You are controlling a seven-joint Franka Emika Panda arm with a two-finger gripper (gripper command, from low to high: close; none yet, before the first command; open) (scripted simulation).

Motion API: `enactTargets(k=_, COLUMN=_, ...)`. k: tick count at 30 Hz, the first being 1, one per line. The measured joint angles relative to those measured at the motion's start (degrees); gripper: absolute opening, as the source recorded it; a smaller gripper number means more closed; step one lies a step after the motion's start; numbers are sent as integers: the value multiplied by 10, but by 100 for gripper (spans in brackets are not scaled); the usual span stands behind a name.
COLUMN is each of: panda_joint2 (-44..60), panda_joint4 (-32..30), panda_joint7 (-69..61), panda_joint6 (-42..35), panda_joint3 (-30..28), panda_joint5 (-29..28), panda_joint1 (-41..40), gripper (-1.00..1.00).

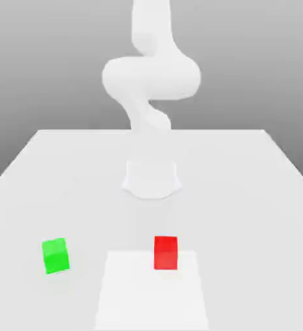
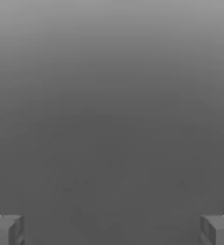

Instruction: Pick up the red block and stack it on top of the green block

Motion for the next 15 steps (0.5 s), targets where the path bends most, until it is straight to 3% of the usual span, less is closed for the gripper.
enactTargets(k=15, panda_joint2=277, panda_joint4=-269, panda_joint7=38, panda_joint6=212, panda_joint3=24, panda_joint5=12, panda_joint1=17, gripper=0)
